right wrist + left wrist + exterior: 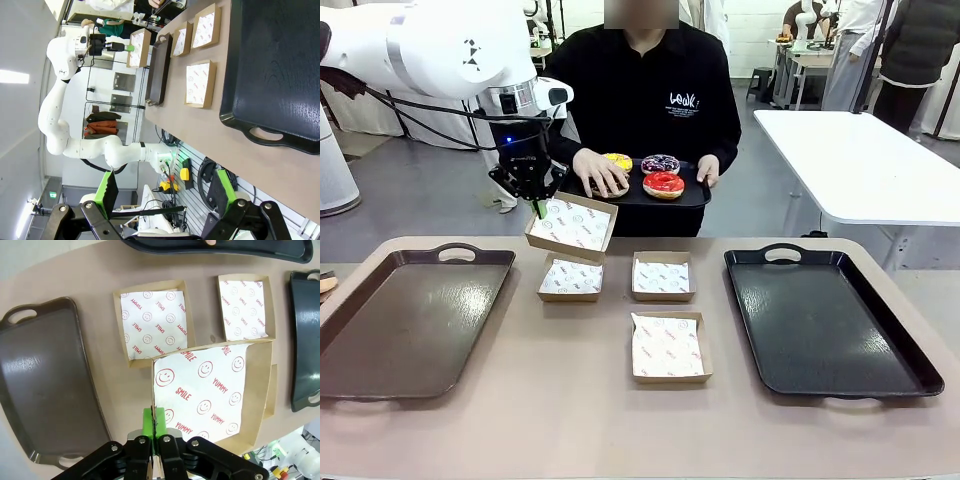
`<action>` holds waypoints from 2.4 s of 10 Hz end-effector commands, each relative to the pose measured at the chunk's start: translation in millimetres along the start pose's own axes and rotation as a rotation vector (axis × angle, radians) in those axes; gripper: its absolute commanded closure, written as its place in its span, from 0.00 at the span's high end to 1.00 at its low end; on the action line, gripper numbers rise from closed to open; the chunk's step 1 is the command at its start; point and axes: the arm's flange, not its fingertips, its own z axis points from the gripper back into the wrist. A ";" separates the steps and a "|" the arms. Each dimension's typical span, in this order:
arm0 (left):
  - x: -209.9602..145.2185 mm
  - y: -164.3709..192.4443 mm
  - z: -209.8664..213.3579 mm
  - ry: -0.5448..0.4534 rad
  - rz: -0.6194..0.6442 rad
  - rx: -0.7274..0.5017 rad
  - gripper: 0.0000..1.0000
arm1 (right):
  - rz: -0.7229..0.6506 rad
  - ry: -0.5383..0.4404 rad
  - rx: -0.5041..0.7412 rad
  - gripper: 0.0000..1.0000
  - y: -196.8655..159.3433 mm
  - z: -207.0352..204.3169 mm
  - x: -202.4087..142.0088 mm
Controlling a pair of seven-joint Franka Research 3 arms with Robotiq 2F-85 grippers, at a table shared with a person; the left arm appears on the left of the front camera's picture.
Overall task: Individually package the donuts and arrange them on the tray.
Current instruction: Pick up one Paper togo box, then place the picked Paper togo box on the Handle tray while simultaneously picking up another Paper togo box from the table with the other hand.
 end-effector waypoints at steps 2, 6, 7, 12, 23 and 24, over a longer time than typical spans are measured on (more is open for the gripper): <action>-5.6 2.0 3.6 -0.004 0.015 0.001 0.00 | 0.017 -0.011 0.017 1.00 0.4 -0.7 1.0; -5.6 2.0 3.6 -0.004 0.015 0.001 0.00 | 0.017 -0.011 0.017 1.00 0.4 -0.7 1.0; -5.6 2.0 3.6 -0.004 0.015 0.001 0.00 | 0.017 -0.011 0.017 1.00 0.4 -0.7 1.0; -5.6 2.0 3.6 -0.004 0.015 0.001 0.00 | 0.017 -0.011 0.017 1.00 0.4 -0.7 1.0; -5.6 2.0 3.6 -0.004 0.015 0.001 0.00 | 0.017 -0.011 0.017 1.00 0.4 -0.7 1.0; -5.6 2.0 3.6 -0.004 0.015 0.001 0.00 | 0.017 -0.011 0.017 1.00 0.4 -0.7 1.0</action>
